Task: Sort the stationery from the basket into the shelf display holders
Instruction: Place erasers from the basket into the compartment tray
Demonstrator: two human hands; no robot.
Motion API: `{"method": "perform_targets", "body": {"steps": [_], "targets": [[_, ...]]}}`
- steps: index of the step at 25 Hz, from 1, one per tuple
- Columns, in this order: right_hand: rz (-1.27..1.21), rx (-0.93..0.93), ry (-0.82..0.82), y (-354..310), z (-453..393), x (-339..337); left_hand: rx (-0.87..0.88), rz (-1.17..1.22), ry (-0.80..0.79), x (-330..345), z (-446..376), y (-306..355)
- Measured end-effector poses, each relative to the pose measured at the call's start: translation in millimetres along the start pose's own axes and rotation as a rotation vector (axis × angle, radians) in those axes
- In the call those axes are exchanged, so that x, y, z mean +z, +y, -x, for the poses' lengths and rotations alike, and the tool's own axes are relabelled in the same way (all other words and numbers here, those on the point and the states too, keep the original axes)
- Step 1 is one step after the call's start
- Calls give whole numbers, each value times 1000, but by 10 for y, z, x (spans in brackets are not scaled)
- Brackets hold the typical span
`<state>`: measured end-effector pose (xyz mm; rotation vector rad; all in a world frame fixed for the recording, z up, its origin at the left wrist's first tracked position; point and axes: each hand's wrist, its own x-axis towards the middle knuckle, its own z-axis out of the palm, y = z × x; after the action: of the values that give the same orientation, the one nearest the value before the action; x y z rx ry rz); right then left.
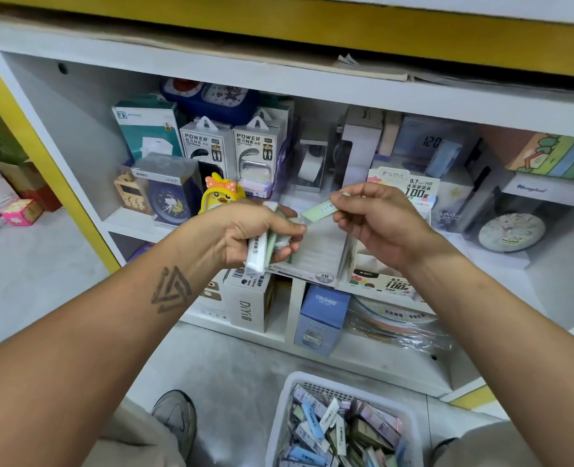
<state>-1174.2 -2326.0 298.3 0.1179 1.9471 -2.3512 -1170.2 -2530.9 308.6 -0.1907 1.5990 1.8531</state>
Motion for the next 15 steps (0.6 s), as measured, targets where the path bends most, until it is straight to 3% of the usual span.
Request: {"method": "perform_targets", "body": {"steps": [5, 8, 12, 15], "targets": [[216, -55, -160, 90, 64, 37, 108, 148, 144, 1, -24, 33], [641, -257, -229, 149, 99, 80, 148, 142, 240, 24, -53, 21], [1291, -571, -239, 191, 77, 175, 134, 133, 241, 37, -64, -5], [1341, -652, -176, 205, 17, 180, 126, 132, 189, 18, -50, 24]]}}
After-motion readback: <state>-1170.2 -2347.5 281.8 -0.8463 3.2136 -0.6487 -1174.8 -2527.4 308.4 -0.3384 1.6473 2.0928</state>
